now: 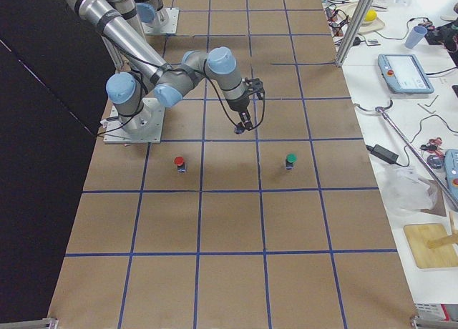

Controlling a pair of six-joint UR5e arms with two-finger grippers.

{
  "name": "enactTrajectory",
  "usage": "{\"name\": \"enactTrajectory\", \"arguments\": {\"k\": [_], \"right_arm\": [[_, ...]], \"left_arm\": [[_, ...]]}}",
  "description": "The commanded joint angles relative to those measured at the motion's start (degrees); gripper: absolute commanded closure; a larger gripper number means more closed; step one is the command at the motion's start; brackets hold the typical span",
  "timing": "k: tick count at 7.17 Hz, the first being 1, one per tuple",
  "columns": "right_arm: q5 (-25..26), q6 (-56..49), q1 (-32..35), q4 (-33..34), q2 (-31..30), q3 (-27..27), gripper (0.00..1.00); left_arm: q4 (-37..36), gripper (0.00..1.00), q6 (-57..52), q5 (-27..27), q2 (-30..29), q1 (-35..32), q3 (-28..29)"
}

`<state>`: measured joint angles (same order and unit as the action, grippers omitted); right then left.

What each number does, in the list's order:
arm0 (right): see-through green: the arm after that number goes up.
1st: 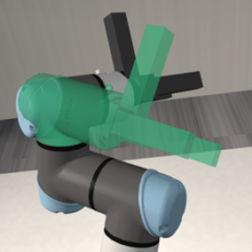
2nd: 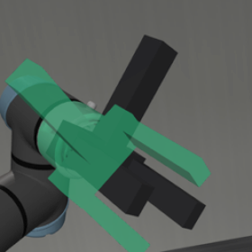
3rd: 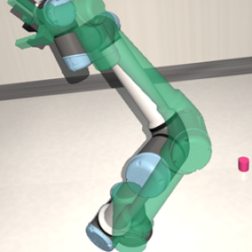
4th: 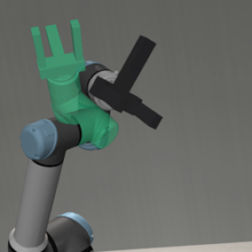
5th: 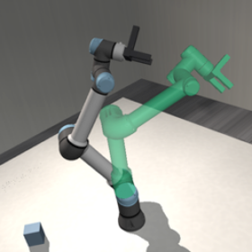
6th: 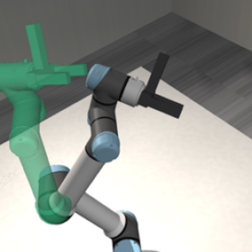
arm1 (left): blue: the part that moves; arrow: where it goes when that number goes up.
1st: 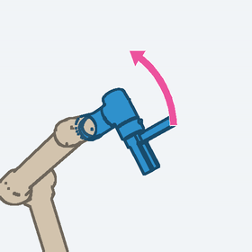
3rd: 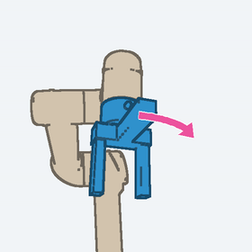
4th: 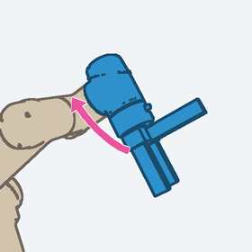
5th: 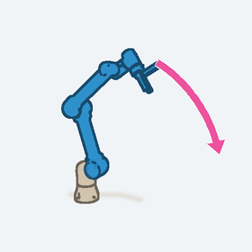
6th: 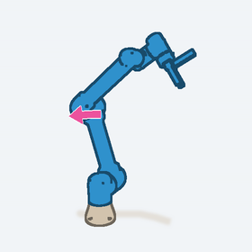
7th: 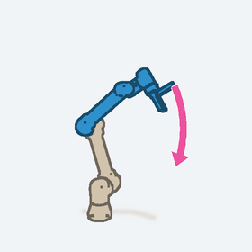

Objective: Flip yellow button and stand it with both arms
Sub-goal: 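Carry the button with the right gripper toward the green button and lower it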

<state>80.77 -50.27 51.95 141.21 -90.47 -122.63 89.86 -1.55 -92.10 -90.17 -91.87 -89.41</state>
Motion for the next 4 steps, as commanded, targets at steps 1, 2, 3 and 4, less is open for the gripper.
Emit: {"name": "enactTrajectory", "arguments": {"k": [1,2,3,4], "right_arm": [[-2.45,-6.13,-5.34,12.27,9.04,-0.59,0.78],[-3.76,-7.11,-5.8,18.78,10.74,-2.07,0.79],[-4.3,-6.95,-5.81,23.98,10.75,-5.22,0.8],[-4.3,-6.86,-5.89,29.25,10.75,-7.86,0.8]], "left_arm": [[5.38,0.0,-7.2,0.25,0.78,1.34,0.82],[5.68,0.0,-7.24,0.52,0.44,1.78,0.9],[5.51,0.0,-7.24,2.26,-0.08,2.74,1.16],[5.33,0.0,-7.32,5.06,-0.09,3.19,-0.23]]}}
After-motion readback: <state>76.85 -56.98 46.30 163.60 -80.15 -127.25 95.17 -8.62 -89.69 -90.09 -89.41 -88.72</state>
